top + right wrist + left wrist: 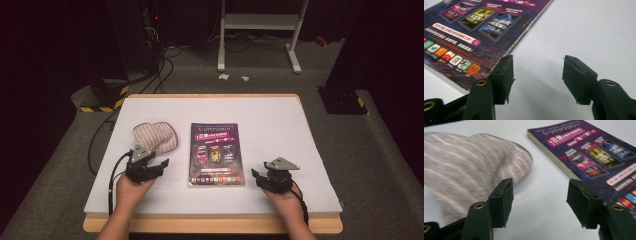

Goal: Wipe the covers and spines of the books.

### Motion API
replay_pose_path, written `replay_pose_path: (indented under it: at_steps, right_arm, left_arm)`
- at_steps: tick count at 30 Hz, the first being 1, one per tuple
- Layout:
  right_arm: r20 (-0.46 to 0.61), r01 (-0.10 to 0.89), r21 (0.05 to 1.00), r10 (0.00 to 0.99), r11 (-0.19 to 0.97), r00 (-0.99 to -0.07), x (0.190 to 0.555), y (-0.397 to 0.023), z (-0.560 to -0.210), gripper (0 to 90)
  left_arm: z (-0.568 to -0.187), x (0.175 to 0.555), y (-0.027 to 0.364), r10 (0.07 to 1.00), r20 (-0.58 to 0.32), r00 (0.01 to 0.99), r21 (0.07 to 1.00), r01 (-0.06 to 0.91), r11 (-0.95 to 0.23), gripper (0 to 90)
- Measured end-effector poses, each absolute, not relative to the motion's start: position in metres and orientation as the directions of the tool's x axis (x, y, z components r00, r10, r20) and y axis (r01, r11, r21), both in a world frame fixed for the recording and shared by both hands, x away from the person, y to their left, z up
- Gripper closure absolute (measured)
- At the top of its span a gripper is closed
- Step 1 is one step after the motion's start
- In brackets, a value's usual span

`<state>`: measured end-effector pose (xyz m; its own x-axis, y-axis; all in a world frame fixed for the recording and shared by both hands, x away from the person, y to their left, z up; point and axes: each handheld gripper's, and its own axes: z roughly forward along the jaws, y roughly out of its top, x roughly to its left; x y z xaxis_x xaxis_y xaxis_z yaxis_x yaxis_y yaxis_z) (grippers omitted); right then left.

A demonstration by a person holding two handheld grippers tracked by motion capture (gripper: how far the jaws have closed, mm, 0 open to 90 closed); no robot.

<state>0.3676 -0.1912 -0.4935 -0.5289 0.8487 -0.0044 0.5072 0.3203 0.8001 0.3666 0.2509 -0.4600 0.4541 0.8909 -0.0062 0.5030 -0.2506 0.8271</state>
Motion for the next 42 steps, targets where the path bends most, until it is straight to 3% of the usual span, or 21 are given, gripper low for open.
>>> replay_pose_path:
  at_steps: [7,12,21,26,33,37,42]
  right_arm:
    - [0.023,0.513,0.806,0.85,0.296,-0.526,0.365,-0.2,-0.496,40.6]
    - [0.023,0.52,0.802,0.854,0.295,-0.52,0.364,-0.202,-0.497,40.6]
    - [0.027,0.529,0.797,0.857,0.292,-0.514,0.365,-0.202,-0.498,41.2]
    - [0.033,0.528,0.8,0.857,0.286,-0.515,0.365,-0.204,-0.498,41.4]
    - [0.043,0.53,0.8,0.855,0.28,-0.517,0.365,-0.205,-0.499,41.8]
    - [0.052,0.527,0.806,0.853,0.271,-0.519,0.365,-0.206,-0.498,43.2]
    - [0.054,0.509,0.825,0.863,0.245,-0.503,0.365,-0.213,-0.492,44.6]
  left_arm:
    - [-0.445,0.389,0.27,0.914,0.021,0.405,0.838,0.492,-0.237,35.9]
    - [-0.451,0.412,0.284,0.94,0.058,0.336,0.802,0.545,-0.244,27.8]
    - [-0.48,0.44,0.287,0.946,0.036,0.324,0.727,0.641,-0.247,26.6]
    - [-0.493,0.446,0.283,0.939,0.056,0.34,0.684,0.672,-0.284,39.3]
    - [-0.493,0.445,0.284,0.93,0.052,0.364,0.69,0.66,-0.296,65.3]
    - [-0.487,0.439,0.284,0.928,0.035,0.372,0.71,0.644,-0.285,68.9]
    - [-0.463,0.41,0.268,0.898,0.014,0.439,0.798,0.537,-0.274,69.0]
